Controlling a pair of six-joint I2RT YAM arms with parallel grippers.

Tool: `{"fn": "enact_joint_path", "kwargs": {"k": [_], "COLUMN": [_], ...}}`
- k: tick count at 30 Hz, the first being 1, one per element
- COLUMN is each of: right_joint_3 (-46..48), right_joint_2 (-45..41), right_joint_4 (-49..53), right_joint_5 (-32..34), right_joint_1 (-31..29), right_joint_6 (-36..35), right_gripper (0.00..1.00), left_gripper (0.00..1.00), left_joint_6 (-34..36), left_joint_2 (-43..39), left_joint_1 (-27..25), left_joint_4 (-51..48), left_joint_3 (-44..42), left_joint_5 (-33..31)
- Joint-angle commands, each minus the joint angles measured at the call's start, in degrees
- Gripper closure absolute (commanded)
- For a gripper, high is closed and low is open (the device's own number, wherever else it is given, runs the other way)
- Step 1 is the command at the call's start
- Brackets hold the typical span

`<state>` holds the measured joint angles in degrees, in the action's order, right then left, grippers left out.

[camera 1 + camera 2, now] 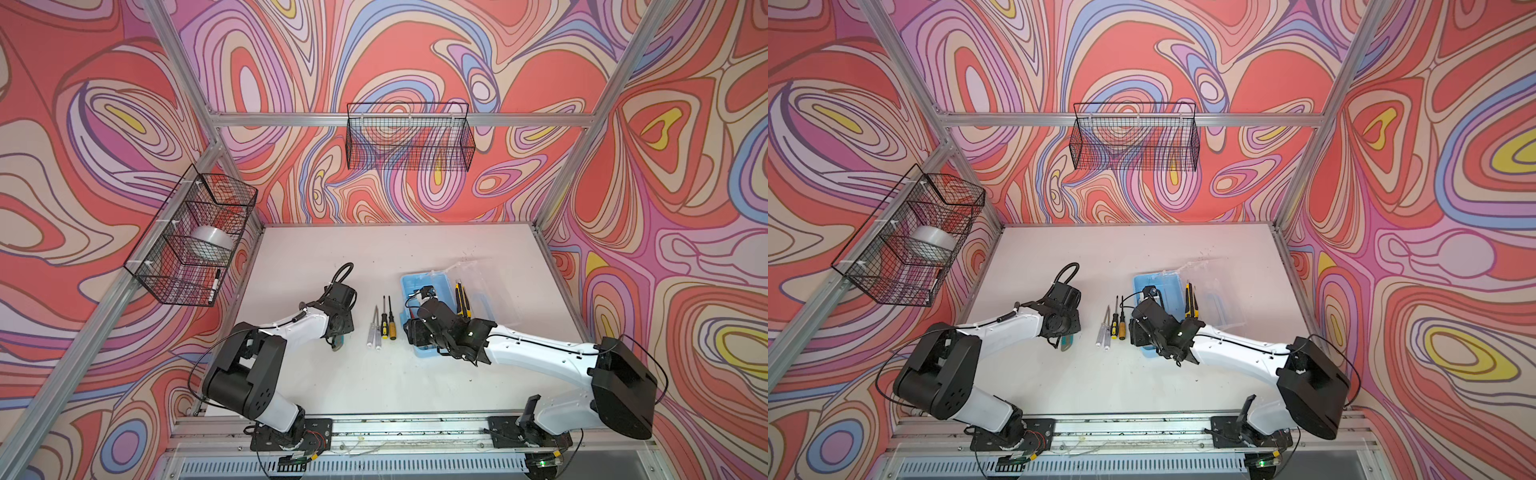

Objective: Pack the tool kit
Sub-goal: 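Lower the left gripper onto the teal utility knife and close it, then lift the teal knife and carry it over the blue box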

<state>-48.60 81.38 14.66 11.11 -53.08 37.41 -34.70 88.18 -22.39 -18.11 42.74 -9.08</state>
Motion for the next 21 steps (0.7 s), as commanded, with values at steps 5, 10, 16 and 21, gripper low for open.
{"fn": "enact_joint_path", "kwargs": {"k": [5, 10, 16, 21], "right_joint_3": [0.96, 1.07, 2.04, 3.18], "right_joint_2": [1.03, 0.65, -2.18, -9.75], "right_joint_4": [-1.33, -1.38, -1.95, 0.62], "right_joint_5": [1.18, 1.63, 1.27, 2.06], "right_joint_1": [-0.15, -0.07, 0.77, 2.98], "right_joint_6": [0.03, -0.05, 1.07, 1.19], "right_gripper": [0.33, 0.33, 0.34, 0.34], "left_gripper": [0.71, 0.76, 0.78, 0.78], "left_joint_6": [-0.20, -0.10, -2.93, -9.92], "left_joint_2": [-0.73, -5.72, -16.20, -24.20], "left_joint_1": [0.42, 0.42, 0.40, -3.04], "left_joint_4": [-1.07, -3.33, -4.80, -1.35], "left_joint_3": [-0.73, 0.29, 0.95, 1.61], "left_joint_5": [-1.31, -1.56, 3.89, 8.16]}}
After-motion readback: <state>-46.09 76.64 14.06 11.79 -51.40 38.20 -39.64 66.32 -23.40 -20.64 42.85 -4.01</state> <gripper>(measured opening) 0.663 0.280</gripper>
